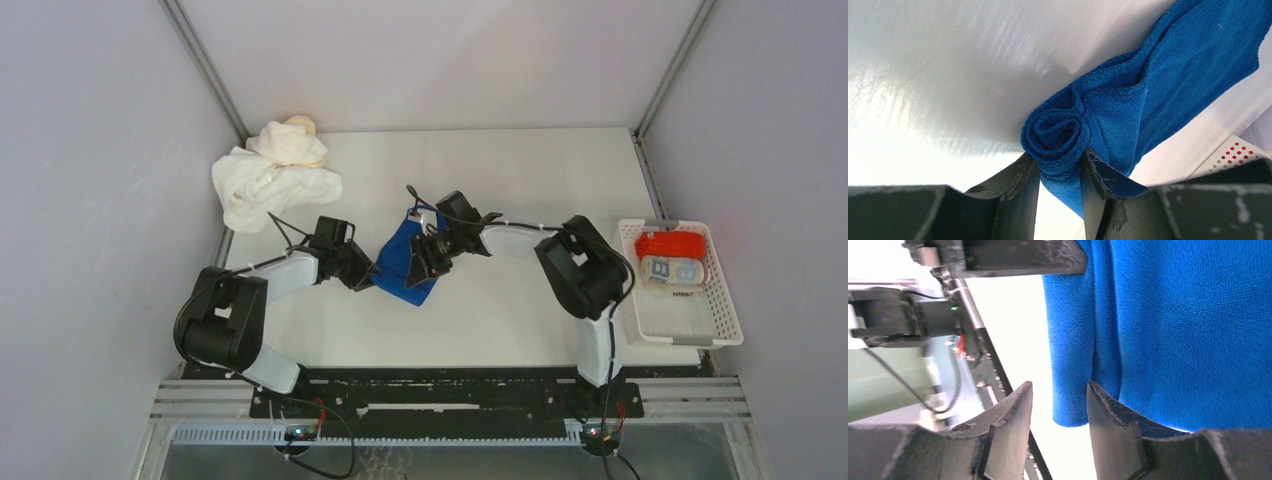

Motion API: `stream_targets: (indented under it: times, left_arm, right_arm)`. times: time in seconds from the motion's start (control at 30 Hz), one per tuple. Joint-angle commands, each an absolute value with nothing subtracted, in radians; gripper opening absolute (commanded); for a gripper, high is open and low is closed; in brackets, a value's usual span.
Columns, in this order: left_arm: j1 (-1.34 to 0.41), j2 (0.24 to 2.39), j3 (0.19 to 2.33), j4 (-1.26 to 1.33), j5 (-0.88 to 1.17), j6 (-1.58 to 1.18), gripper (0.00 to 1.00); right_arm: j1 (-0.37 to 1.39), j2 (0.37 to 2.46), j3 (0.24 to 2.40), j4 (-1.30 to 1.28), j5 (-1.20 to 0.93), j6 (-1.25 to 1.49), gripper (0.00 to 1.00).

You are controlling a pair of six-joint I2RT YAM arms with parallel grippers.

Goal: Roll the towels
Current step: Roll the towel at the center of the board.

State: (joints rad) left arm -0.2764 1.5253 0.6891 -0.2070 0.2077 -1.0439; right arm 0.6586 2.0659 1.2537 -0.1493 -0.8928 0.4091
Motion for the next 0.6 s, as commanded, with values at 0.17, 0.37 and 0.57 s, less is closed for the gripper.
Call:
stream_targets:
  times: [0.17, 0.37, 0.57]
  left_arm:
    - [-0.283, 1.563, 0.712, -0.298, 0.156, -0.980, 0.38]
    - [-0.284, 1.572, 0.742, -0.341, 0.155, -0.956, 0.38]
    - [-0.283, 1.577, 0.748, -0.349, 0.160, -0.950, 0.38]
  right_arm:
    - [0.936, 1.796, 1.263, -0.366, -0.021, -0.017, 0.52]
    - [1.138, 1.809, 1.246, -0.273, 0.309, -0.171, 0.97]
    - [1.199, 1.821, 1.236, -0.218, 0.424, -0.228, 1.00]
